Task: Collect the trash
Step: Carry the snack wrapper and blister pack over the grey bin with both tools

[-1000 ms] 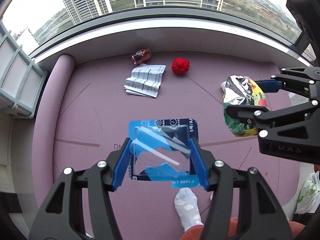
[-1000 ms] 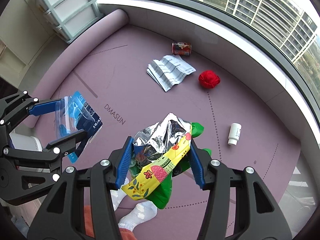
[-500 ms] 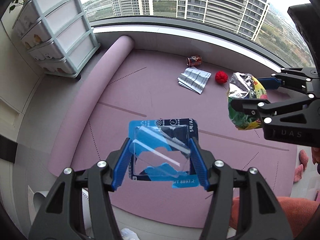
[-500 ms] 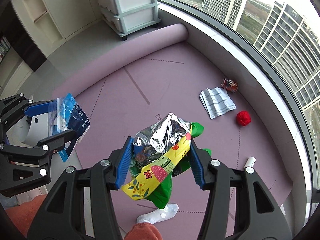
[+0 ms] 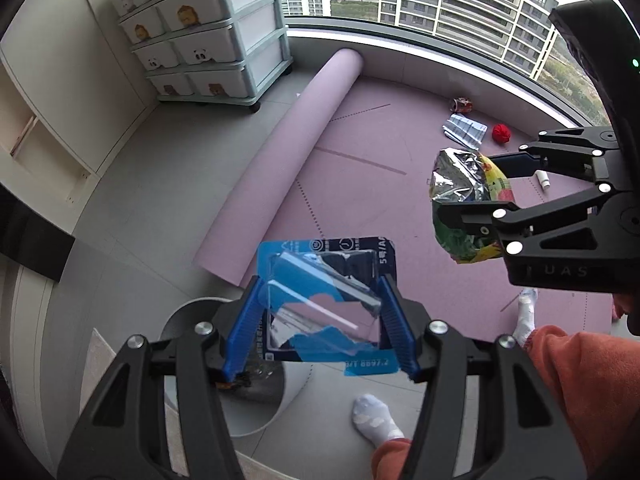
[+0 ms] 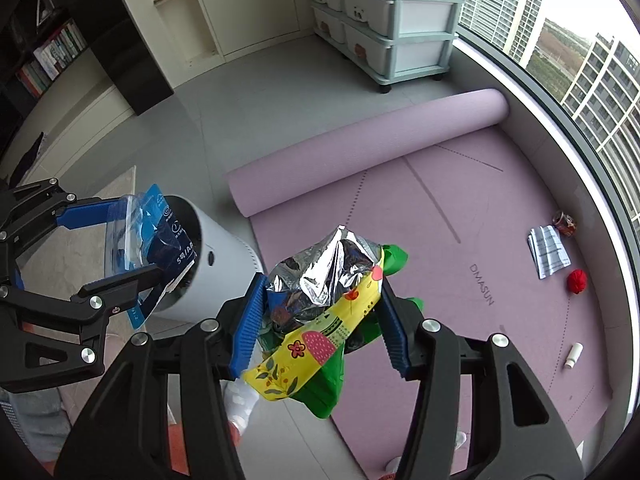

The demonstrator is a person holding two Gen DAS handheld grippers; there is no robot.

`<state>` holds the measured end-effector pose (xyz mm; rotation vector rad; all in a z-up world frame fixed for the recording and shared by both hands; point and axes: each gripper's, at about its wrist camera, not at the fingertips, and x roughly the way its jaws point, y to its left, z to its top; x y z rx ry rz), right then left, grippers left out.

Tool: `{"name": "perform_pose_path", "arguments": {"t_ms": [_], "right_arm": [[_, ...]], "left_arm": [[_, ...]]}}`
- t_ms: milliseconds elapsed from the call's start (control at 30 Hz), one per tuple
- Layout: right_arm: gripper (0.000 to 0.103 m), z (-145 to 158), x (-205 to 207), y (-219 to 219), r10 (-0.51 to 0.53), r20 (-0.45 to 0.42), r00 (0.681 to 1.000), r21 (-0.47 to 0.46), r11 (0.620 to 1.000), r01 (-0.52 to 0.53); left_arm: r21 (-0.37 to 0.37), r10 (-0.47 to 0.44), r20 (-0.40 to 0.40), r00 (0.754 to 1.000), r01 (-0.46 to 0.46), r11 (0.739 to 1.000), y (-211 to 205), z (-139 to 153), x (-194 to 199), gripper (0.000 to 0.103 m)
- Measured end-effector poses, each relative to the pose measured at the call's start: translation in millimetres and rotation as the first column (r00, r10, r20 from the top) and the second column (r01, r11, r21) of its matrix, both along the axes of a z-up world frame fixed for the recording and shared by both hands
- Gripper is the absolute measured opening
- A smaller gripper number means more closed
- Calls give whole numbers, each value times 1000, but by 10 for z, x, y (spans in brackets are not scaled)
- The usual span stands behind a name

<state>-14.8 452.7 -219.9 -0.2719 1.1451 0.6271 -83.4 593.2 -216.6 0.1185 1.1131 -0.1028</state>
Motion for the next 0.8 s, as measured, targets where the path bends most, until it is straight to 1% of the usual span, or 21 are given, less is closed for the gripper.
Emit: {"name": "perform_pose_path", "arguments": {"t_ms": [133,267,333,400,500,667,800], "right_arm": [[52,23,-292,816,94,-21,995,43,995,-93],[52,21,-523,1436,186,-22,982,65,981,-184],[52,-9,-592,1638,211,-32,977,68,976,-209],[52,-41,-623,1746,229,-36,973,68,972,-226],[52,-116,-653,1848,245,-45,968,58,968,-243],[54,-226,-700,1988,263,-61,963,65,964,-259],[68,-326,-723,2157,289,-67,955,76,956,-284]], "left_arm": [[15,61,-11,998,-61,998,662,6,-288,58],[42,85,-34,996,-84,996,1056,-125,-522,58],[43,100,-46,994,-98,994,1213,-210,-588,58],[33,120,-58,991,-118,992,1350,-289,-628,58],[53,130,-61,990,-127,990,1477,-366,-690,58],[62,148,-65,987,-144,988,1627,-422,-814,58],[70,150,-72,986,-145,987,1630,-479,-830,58]]}}
